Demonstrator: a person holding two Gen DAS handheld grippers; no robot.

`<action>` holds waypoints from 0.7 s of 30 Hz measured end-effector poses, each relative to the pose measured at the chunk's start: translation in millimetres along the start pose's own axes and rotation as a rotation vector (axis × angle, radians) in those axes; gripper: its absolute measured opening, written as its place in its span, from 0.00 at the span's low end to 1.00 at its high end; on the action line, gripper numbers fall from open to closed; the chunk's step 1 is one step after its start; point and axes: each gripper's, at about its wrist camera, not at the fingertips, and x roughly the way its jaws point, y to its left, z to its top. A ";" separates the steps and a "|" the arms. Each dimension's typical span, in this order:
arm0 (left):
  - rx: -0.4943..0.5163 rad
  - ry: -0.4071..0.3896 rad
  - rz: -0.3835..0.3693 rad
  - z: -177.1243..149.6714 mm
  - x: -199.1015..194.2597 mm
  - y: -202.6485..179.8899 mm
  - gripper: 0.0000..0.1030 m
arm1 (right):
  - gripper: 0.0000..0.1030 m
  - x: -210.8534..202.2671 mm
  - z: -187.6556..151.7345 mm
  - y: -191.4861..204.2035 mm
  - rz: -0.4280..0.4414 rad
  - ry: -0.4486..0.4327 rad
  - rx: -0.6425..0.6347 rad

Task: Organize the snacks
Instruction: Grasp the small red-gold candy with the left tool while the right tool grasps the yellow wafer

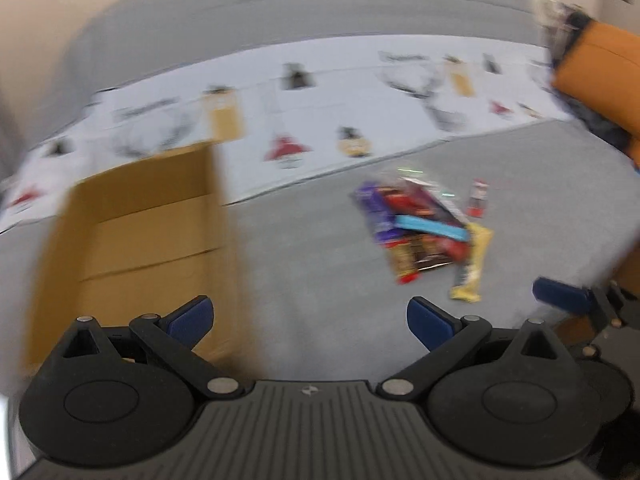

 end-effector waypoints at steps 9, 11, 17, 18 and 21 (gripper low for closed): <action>-0.075 0.030 -0.267 22.7 164.4 -43.6 1.00 | 0.97 95.2 -1.1 -131.4 -0.074 0.070 0.133; -0.105 0.060 -0.317 27.6 197.8 -45.0 0.96 | 0.86 110.0 1.1 -137.6 -0.048 0.073 0.134; -0.110 0.186 -0.351 28.4 261.7 -46.2 0.56 | 0.56 159.3 9.8 -149.9 -0.018 0.156 0.129; -0.107 0.182 -0.358 26.3 263.2 -45.7 0.55 | 0.53 165.2 10.0 -152.1 -0.011 0.170 0.145; -0.056 0.147 -0.369 21.6 262.0 -47.1 0.24 | 0.49 180.4 5.6 -152.5 0.005 0.232 0.164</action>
